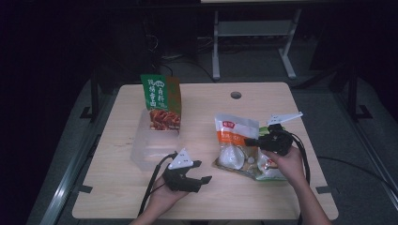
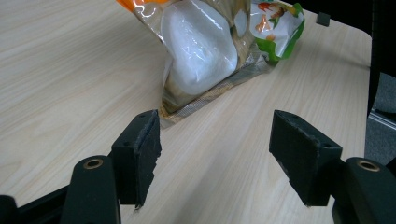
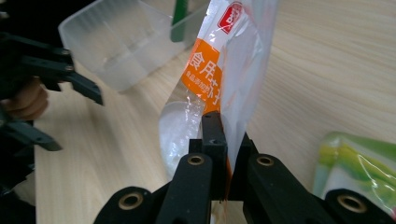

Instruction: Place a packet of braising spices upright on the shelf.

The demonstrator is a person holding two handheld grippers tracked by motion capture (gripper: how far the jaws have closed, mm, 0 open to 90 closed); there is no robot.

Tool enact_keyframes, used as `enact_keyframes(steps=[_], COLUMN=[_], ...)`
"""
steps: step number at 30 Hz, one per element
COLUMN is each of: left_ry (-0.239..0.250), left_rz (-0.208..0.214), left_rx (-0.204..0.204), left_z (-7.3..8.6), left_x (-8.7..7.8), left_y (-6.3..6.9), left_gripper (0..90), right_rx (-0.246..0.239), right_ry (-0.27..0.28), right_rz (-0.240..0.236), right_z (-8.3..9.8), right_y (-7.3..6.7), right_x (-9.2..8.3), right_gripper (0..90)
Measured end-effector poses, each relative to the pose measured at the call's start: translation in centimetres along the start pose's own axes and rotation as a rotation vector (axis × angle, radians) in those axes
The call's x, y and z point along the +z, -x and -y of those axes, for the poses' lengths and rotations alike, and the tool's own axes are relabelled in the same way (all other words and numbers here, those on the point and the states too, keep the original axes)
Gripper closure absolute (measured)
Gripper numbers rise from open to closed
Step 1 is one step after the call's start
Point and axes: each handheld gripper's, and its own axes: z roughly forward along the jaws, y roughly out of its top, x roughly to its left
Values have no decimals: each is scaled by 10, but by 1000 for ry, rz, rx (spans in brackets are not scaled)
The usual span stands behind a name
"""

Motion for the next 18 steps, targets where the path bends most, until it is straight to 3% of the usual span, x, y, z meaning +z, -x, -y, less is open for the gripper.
enact_keyframes(steps=[5,7,12,18], left_ry=[-12,-18,-32,-41], left_rz=[3,-9,-32,-24], left_rx=[-3,2,-13,-81], left_z=[-5,-12,-19,-24], left_x=[11,21,34,48], left_y=[0,-2,-5,-17], left_gripper=[335,335,346,407], right_rx=[-43,-86,-121,-167], right_ry=[17,22,35,41], right_rz=[-27,-43,-62,-77], right_z=[0,1,3,4], right_y=[-10,-16,-21,-23], right_x=[-2,-3,-3,-2], right_gripper=[897,897,897,897])
